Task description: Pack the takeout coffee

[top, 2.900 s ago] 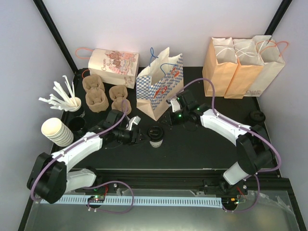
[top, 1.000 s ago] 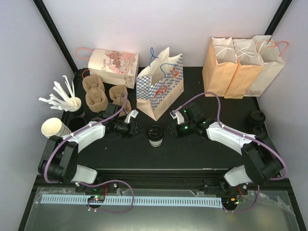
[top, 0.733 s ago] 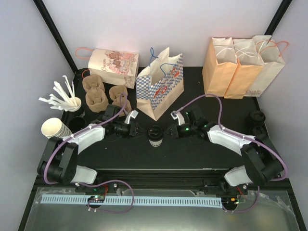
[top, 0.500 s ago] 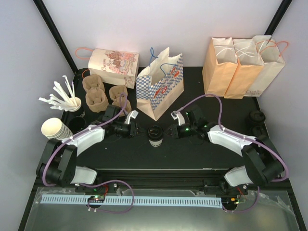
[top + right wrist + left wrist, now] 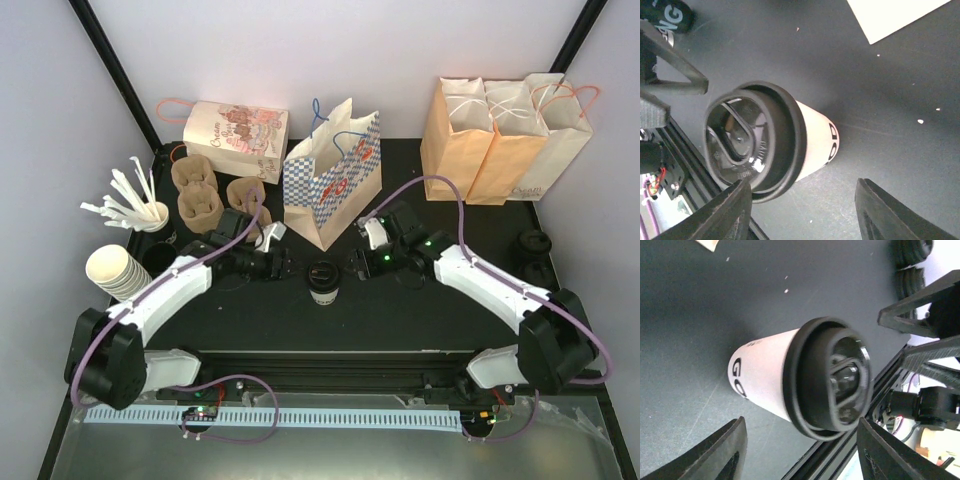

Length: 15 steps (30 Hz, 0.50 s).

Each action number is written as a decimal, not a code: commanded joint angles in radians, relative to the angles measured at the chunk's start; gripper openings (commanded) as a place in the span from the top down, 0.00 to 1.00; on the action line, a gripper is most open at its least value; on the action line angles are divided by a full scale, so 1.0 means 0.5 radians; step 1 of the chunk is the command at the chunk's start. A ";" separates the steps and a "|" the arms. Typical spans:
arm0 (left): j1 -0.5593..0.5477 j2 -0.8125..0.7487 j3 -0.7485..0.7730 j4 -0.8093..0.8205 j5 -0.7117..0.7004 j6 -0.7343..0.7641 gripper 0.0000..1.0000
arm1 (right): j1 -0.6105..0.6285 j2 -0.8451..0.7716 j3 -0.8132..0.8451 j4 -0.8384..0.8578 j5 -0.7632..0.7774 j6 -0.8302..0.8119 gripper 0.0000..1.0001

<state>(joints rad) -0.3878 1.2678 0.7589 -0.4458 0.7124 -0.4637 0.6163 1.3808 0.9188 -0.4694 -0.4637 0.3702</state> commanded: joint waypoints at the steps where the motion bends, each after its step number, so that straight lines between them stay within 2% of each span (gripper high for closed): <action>1: -0.001 -0.209 0.147 -0.191 -0.096 0.007 0.36 | 0.107 -0.068 0.196 -0.322 0.251 -0.285 0.32; 2: 0.001 -0.260 0.152 -0.214 -0.126 0.007 0.35 | 0.160 -0.072 0.243 -0.365 0.299 -0.349 0.19; 5: 0.016 -0.436 0.168 -0.289 -0.291 -0.003 0.31 | 0.313 -0.049 0.381 -0.445 0.441 -0.501 0.06; 10: 0.072 -0.775 0.145 -0.430 -0.713 -0.034 0.19 | 0.534 0.137 0.661 -0.615 0.721 -0.641 0.01; 15: 0.161 -1.112 0.095 -0.580 -1.167 -0.076 0.02 | 0.700 0.405 0.929 -0.817 1.021 -0.632 0.00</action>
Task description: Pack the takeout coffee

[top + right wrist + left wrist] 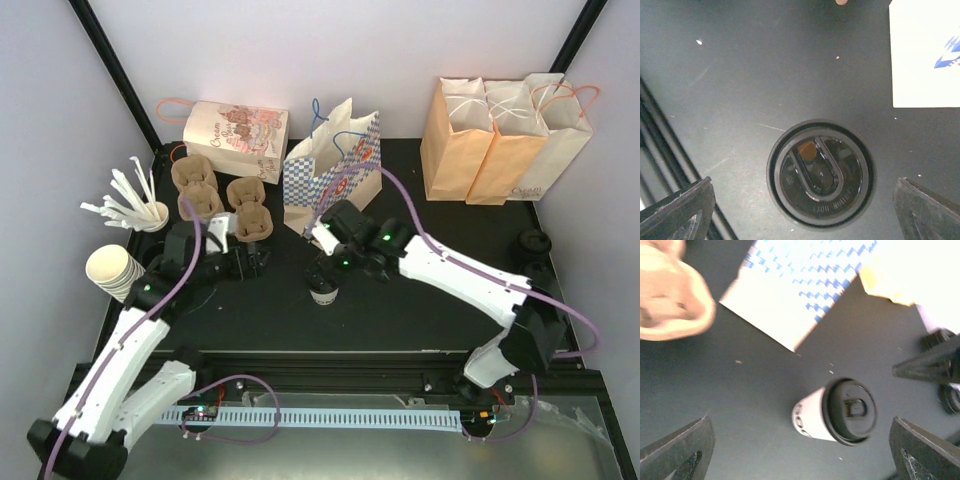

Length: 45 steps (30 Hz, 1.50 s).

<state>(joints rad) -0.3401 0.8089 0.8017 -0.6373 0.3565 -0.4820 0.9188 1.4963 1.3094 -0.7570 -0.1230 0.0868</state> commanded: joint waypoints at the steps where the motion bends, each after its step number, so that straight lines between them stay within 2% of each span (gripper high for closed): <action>1: 0.077 -0.248 0.013 -0.224 -0.514 -0.039 0.01 | 0.111 0.219 0.189 -0.272 0.365 -0.046 0.00; 8: 0.108 -0.390 0.044 -0.335 -0.686 -0.035 0.01 | 0.117 0.390 0.279 -0.332 0.408 0.089 0.00; 18: 0.110 -0.309 0.015 -0.258 -0.560 -0.001 0.01 | 0.116 0.452 0.288 -0.326 0.363 0.087 0.16; 26: 0.110 -0.286 -0.033 -0.202 -0.505 0.017 0.01 | 0.120 0.492 0.291 -0.351 0.393 0.059 0.15; 35: 0.110 -0.297 -0.077 -0.181 -0.458 0.041 0.01 | 0.132 0.517 0.315 -0.327 0.365 0.060 0.21; 39: 0.110 -0.280 -0.087 -0.176 -0.430 0.047 0.01 | 0.134 0.535 0.327 -0.334 0.411 0.069 0.27; 45: 0.110 -0.297 -0.129 -0.157 -0.408 0.037 0.01 | 0.105 0.346 0.258 -0.259 0.590 0.111 0.29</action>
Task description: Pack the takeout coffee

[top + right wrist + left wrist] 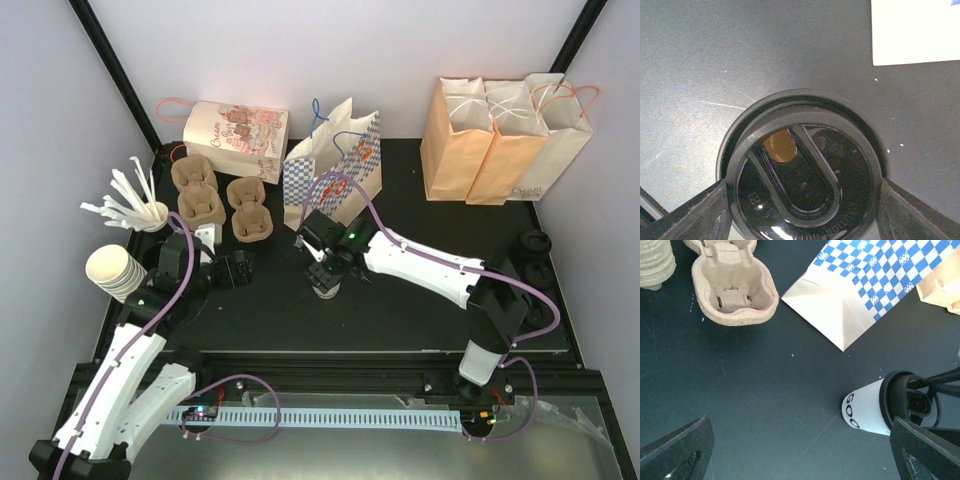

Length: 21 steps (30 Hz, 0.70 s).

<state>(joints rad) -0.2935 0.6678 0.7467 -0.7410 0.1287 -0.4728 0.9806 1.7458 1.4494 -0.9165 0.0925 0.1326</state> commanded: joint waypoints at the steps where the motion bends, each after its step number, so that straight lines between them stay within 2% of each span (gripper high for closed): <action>1: 0.016 -0.016 -0.021 0.051 0.051 0.021 0.01 | -0.039 -0.187 -0.030 0.062 0.172 0.015 0.29; 5: 0.016 -0.019 -0.021 0.039 0.070 0.028 0.01 | -0.219 -0.295 -0.089 0.039 0.228 -0.033 0.29; 10: 0.016 -0.047 -0.044 0.034 0.068 0.026 0.01 | -0.594 -0.373 -0.154 0.092 0.150 -0.093 0.29; 14: 0.016 -0.074 -0.086 0.094 0.114 -0.012 0.01 | -0.850 -0.264 -0.060 0.135 0.038 -0.066 0.30; 21: 0.016 -0.070 -0.075 0.099 0.177 -0.020 0.01 | -0.987 -0.013 0.026 0.196 0.013 -0.060 0.30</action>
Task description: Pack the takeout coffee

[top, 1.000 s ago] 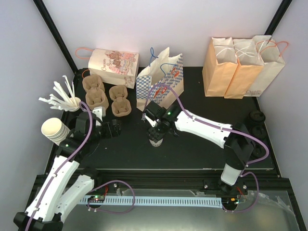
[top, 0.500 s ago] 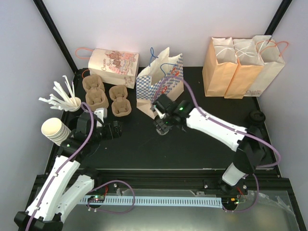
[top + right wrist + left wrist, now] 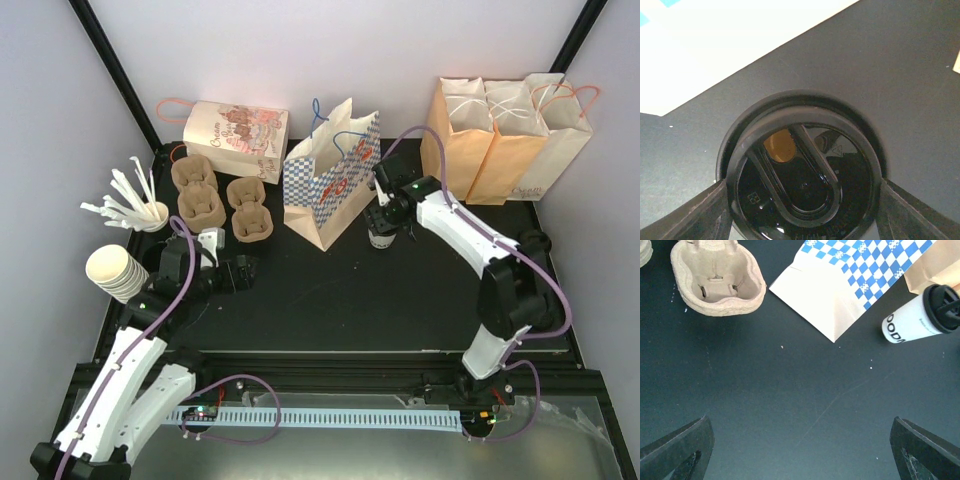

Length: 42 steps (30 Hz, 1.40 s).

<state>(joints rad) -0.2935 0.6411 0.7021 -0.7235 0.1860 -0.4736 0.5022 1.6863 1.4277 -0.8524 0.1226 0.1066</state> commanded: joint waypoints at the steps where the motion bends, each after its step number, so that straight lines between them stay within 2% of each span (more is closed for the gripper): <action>1: 0.017 -0.016 0.013 0.063 0.061 -0.018 0.01 | -0.034 0.125 0.067 0.079 -0.049 -0.008 0.31; 6: 0.016 -0.006 0.013 0.065 0.056 -0.012 0.01 | -0.038 0.177 0.061 0.095 -0.035 -0.005 0.29; 7: 0.016 -0.003 0.015 0.064 0.057 -0.010 0.01 | -0.038 0.177 0.056 0.097 -0.032 -0.005 0.25; 10: 0.016 0.006 0.028 0.056 0.028 -0.010 0.01 | -0.038 0.158 0.077 0.073 -0.013 -0.008 0.05; 12: 0.016 0.025 0.063 0.021 -0.040 -0.011 0.01 | -0.038 0.110 0.104 0.042 0.010 -0.012 0.00; 16: 0.016 0.123 0.217 -0.109 -0.254 0.008 0.01 | -0.038 -0.028 0.183 -0.037 0.016 -0.019 0.00; 21: 0.039 0.254 0.432 -0.317 -0.701 0.019 0.01 | -0.031 -0.271 0.118 -0.044 -0.023 0.015 0.00; 26: 0.197 0.352 0.594 -0.382 -0.651 0.105 0.01 | 0.005 -0.508 -0.081 0.025 -0.193 0.106 0.00; 30: 0.233 0.382 0.855 -0.510 -0.714 0.164 0.01 | 0.016 -0.725 -0.339 0.159 -0.390 0.183 0.00; 37: 0.414 0.389 1.212 -0.792 -1.043 0.295 0.04 | 0.020 -1.006 -0.677 0.418 -0.793 0.307 0.00; 40: 0.590 0.436 1.310 -0.842 -1.097 0.422 0.02 | 0.020 -1.067 -0.726 0.448 -0.884 0.316 0.00; 42: 0.604 0.504 1.353 -0.885 -1.260 0.451 0.02 | 0.023 -1.095 -0.748 0.448 -0.886 0.310 0.01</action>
<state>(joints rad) -0.0322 0.8452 1.3197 -1.0725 -0.2977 -0.3290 0.5068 1.1805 1.0683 -0.6964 -0.2375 0.2390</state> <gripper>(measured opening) 0.976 0.996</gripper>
